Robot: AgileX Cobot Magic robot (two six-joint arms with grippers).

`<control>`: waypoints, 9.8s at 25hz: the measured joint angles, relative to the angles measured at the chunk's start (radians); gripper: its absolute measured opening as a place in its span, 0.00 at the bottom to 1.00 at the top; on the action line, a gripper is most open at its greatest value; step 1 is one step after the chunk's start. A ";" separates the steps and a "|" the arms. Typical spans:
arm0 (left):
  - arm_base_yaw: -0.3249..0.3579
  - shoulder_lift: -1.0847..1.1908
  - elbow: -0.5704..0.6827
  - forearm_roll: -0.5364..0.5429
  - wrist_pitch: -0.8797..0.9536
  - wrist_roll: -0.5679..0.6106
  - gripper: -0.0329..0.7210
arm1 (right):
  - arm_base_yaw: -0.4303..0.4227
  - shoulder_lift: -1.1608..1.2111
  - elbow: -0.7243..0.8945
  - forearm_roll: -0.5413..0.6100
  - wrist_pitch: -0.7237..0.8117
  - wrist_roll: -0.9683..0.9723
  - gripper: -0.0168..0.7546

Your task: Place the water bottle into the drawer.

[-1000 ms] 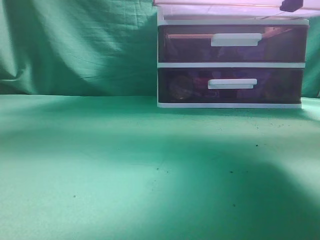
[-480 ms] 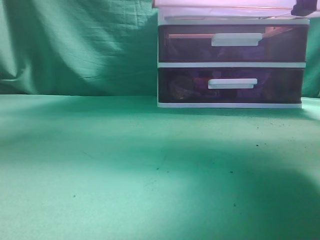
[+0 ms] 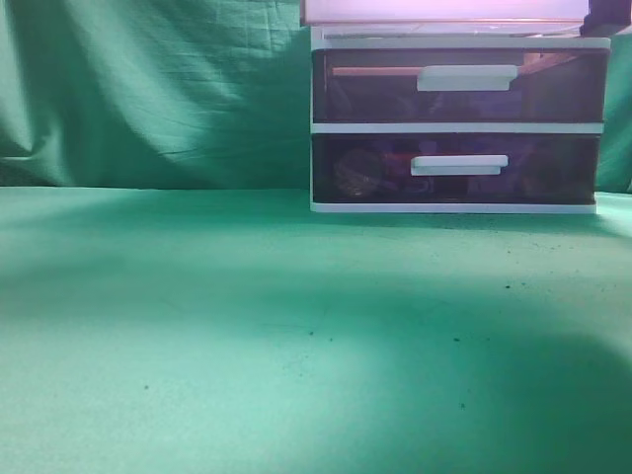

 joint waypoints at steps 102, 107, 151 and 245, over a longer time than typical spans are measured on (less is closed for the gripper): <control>-0.113 -0.514 0.868 0.550 -0.148 -0.587 0.04 | -0.199 0.474 -0.759 0.028 0.279 0.063 0.25; -0.113 -0.514 0.868 0.574 -0.154 -0.587 0.04 | -0.209 0.430 -0.764 0.053 0.448 0.124 0.48; -0.113 -1.491 1.267 0.371 0.097 -0.401 0.04 | -0.209 -1.049 -0.170 0.111 1.606 1.308 0.02; 0.393 -1.491 1.697 0.470 -0.344 -0.306 0.04 | -0.487 -1.437 0.658 -0.691 0.990 2.239 0.02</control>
